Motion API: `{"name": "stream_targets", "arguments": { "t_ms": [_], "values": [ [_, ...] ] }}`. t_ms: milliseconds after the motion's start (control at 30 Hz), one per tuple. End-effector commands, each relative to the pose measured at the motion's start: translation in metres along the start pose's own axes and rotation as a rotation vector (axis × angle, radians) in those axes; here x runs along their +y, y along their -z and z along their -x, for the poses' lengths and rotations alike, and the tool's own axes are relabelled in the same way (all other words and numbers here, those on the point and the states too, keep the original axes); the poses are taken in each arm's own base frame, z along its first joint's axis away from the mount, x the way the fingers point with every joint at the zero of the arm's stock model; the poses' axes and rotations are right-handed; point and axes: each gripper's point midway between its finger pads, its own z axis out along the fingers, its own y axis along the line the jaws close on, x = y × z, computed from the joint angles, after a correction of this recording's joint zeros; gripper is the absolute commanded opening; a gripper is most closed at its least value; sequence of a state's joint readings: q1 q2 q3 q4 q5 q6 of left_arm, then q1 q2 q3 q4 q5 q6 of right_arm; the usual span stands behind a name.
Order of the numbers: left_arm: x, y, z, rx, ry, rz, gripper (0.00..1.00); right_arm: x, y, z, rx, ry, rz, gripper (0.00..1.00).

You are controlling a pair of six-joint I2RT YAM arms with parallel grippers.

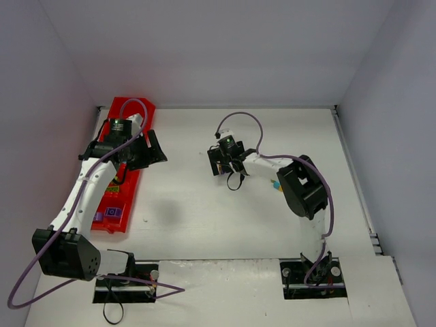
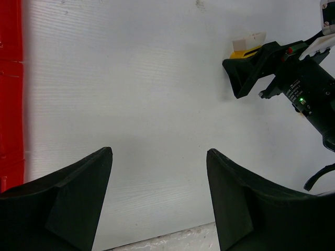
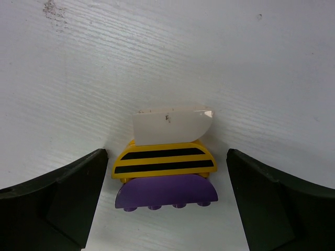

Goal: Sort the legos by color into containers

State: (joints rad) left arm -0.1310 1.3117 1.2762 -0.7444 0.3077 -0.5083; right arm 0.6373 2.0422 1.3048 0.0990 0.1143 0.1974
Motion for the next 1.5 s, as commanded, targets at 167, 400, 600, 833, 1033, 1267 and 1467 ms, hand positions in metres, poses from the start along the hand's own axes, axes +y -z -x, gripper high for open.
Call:
{"name": "stream_targets", "arguments": {
  "t_ms": [167,400,600,833,1033,1267,1467],
  "values": [
    [-0.007,0.003,0.002,-0.019,-0.029,-0.033,0.66,0.004,-0.011,-0.018,0.02,0.084,0.03,0.92],
    [-0.007,0.005,0.001,-0.022,-0.028,-0.036,0.66,0.005,-0.009,-0.026,0.036,0.087,0.052,0.84],
    [-0.008,0.005,-0.002,-0.013,-0.025,-0.042,0.66,0.0,0.0,-0.03,0.036,0.083,0.035,0.87],
    [-0.01,0.001,-0.004,-0.005,-0.013,-0.058,0.66,-0.007,0.005,-0.037,0.049,0.086,0.026,0.87],
    [-0.016,0.002,-0.004,-0.003,-0.025,-0.077,0.66,-0.007,0.005,-0.041,0.05,0.098,0.045,0.69],
    [-0.026,0.004,-0.002,-0.006,-0.044,-0.107,0.66,0.013,0.024,-0.012,-0.098,0.149,0.176,0.15],
    [-0.053,0.011,0.0,0.014,-0.076,-0.217,0.66,0.043,0.084,0.021,-0.316,0.268,0.369,0.0]
  ]
}}
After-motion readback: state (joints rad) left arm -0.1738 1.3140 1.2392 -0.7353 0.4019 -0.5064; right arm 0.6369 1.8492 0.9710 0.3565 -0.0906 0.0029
